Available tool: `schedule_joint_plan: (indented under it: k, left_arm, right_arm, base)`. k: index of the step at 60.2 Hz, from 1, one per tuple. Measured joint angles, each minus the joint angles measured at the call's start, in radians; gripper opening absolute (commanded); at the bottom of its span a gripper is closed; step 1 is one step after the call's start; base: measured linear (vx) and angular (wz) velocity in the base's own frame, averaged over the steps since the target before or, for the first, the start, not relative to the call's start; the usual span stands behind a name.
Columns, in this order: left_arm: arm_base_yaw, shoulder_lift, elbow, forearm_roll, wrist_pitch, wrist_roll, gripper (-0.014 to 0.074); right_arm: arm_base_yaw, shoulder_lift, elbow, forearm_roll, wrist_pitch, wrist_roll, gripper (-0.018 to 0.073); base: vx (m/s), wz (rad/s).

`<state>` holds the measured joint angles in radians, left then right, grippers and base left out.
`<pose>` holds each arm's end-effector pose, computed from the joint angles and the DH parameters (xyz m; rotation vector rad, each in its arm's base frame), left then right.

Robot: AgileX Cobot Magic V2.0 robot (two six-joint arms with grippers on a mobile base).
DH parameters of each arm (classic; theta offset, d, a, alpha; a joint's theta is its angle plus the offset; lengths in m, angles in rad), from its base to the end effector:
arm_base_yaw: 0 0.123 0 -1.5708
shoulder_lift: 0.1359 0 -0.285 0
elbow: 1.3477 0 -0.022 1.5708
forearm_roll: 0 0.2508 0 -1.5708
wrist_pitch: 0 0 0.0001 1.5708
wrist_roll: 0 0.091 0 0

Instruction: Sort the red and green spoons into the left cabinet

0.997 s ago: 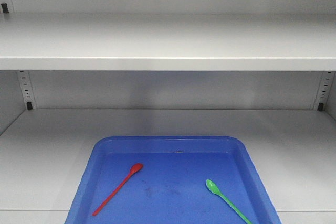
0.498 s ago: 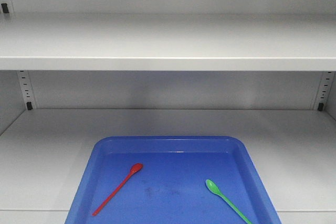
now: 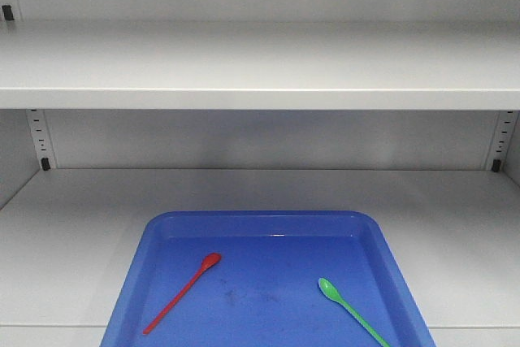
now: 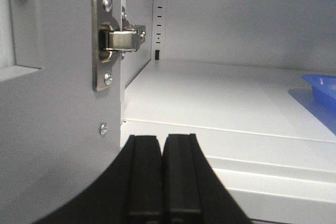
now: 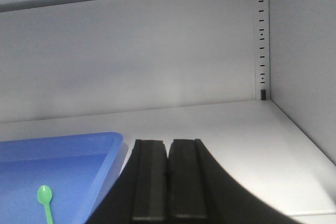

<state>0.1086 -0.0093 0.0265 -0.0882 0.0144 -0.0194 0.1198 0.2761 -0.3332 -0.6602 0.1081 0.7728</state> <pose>0.0565 0.0060 0.2034 -0.1625 1.5064 -0.0002 0.0747 0.0029 0.3002 0.0498 1.5129 0.1385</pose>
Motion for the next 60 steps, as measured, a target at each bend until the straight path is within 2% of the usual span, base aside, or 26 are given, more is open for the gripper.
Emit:
schedule_joint_plan:
  k: [2,6,9,12,15,19,21,25,32,38,47,60]
  left_arm:
    - [0.000,0.000,0.000,0.000,0.000,0.000,0.0003]
    - [0.000,0.000,0.000,0.000,0.000,-0.001,0.0003]
    - [0.000,0.000,0.000,0.000,0.001,-0.001,0.0003]
    - [0.000,0.000,0.000,0.000,0.001,-0.001,0.0003]
    - [0.000,0.000,0.000,0.000,0.001,-0.001,0.0003]
    - [0.000,0.000,0.000,0.000,0.001,-0.002,0.0003]
    - [0.000,0.000,0.000,0.000,0.001,-0.002,0.0003]
    - [0.000,0.000,0.000,0.000,0.001,-0.002,0.0003]
    - [0.000,0.000,0.000,0.000,0.001,-0.003,0.0003]
    - [0.000,0.000,0.000,0.000,0.001,-0.003,0.0003]
    - [0.000,0.000,0.000,0.000,0.001,-0.003,0.0003]
    - [0.000,0.000,0.000,0.000,0.001,-0.003,0.0003]
  right_arm:
    - [0.000,0.000,0.000,0.012,0.001,-0.026,-0.0001]
    - [0.000,0.000,0.000,0.113,0.013,-0.102,-0.0001]
    - [0.000,0.000,0.004,0.232,0.027,-0.214,-0.0001]
    - [0.000,0.000,0.022,0.408,0.033,-0.370,-0.0001]
    - [0.000,0.000,0.049,0.525,0.028,-0.541,-0.0001]
    - [0.000,-0.009,0.105,0.660,0.009,-0.718,-0.0001]
    - [0.000,-0.021,0.140,0.704,-0.003,-0.802,-0.0001]
    - [0.000,-0.052,0.196,0.748,-0.021,-0.890,-0.0001]
    - [0.000,-0.134,0.294,0.763,-0.045,-0.910,-0.0001]
    - [-0.016,-0.219,0.353,0.730,-0.037,-0.842,-0.0001]
    - [-0.059,-0.283,0.362,0.681,0.020,-0.765,-0.0001]
    - [-0.070,-0.287,0.362,0.676,0.035,-0.751,-0.0001]
  base:
    - [0.00,0.00]
    - [0.00,0.00]
    - [0.00,0.00]
    - [0.00,0.00]
    - [0.00,0.00]
    - [0.00,0.00]
    - [0.00,0.00]
    - [0.00,0.00]
    - [0.00,0.00]
    - [0.00,0.00]
    - [0.00,0.00]
    - [0.00,0.00]
